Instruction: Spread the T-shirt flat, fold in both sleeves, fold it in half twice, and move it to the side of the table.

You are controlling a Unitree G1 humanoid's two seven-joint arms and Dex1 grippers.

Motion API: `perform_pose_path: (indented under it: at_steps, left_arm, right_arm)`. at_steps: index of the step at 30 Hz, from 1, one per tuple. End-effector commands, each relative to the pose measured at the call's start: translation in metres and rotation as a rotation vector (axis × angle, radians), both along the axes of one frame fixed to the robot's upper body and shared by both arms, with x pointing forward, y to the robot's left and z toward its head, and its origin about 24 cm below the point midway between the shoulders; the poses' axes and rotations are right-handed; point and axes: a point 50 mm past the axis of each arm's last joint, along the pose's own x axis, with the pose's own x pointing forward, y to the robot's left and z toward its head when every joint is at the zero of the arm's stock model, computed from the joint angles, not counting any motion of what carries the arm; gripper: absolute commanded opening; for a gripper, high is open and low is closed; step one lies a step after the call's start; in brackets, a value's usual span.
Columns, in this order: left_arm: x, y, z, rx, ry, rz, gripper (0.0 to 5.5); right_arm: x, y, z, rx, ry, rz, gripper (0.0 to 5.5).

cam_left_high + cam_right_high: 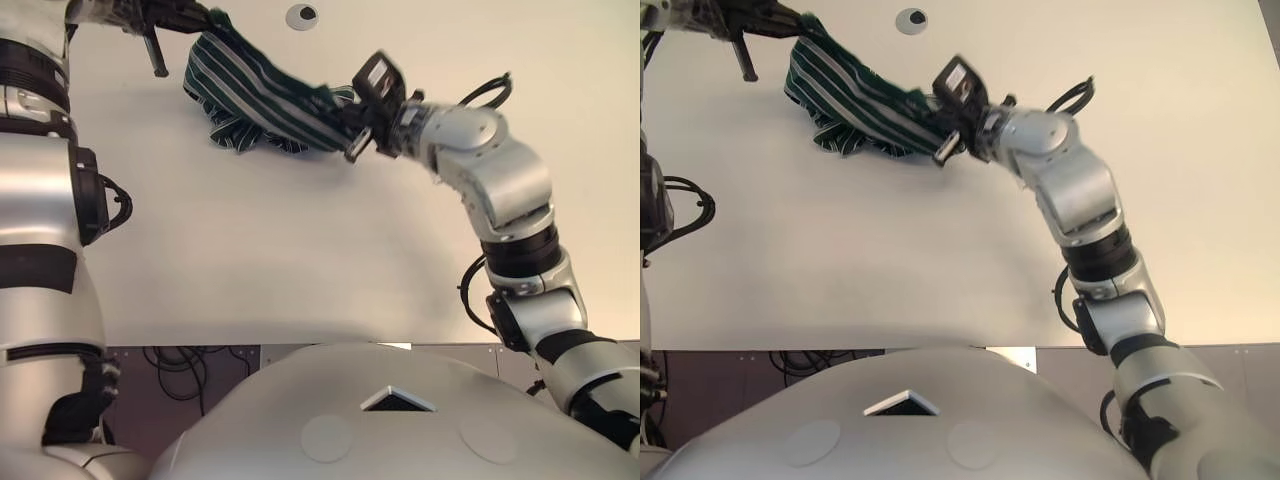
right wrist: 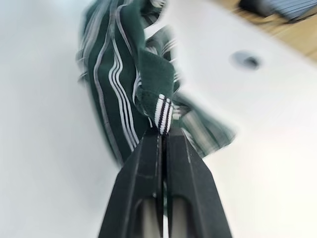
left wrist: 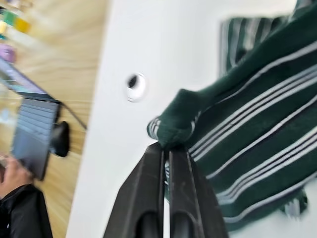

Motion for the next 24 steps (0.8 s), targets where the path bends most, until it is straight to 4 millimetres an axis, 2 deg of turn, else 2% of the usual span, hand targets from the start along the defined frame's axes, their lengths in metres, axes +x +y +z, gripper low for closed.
perform_pose_path:
  at_steps: [1,3,5,10,14,17,22,24]
  left_arm:
    - [0.01,-0.008,0.022,-0.112,-0.122,0.083,0.02]
    - [0.016,-0.01,0.032,-0.167,-0.207,0.149,0.02]
    - [0.021,-0.013,0.041,-0.191,-0.277,0.202,0.02]
    - [0.031,-0.016,0.07,-0.215,-0.477,0.361,0.02]
    - [0.035,-0.017,0.092,-0.177,-0.643,0.481,0.02]
    - [0.036,-0.02,0.114,-0.164,-0.75,0.542,0.02]
    - [0.032,-0.029,0.152,-0.113,-0.909,0.544,0.02]
    - [0.032,-0.04,0.158,-0.118,-0.907,0.477,0.02]
  right_arm:
    - [0.047,-0.016,0.04,-0.012,-0.154,-0.063,0.0]
    - [0.074,-0.024,0.066,-0.033,-0.247,-0.101,0.0]
    - [0.093,-0.03,0.086,-0.054,-0.315,-0.134,0.0]
    - [0.12,-0.037,0.127,-0.051,-0.463,-0.253,0.0]
    - [0.126,-0.042,0.163,-0.003,-0.597,-0.403,0.0]
    - [0.126,-0.041,0.179,0.032,-0.643,-0.463,0.0]
    - [0.121,-0.046,0.213,0.089,-0.76,-0.55,0.0]
    - [0.118,-0.053,0.224,0.131,-0.782,-0.56,0.0]
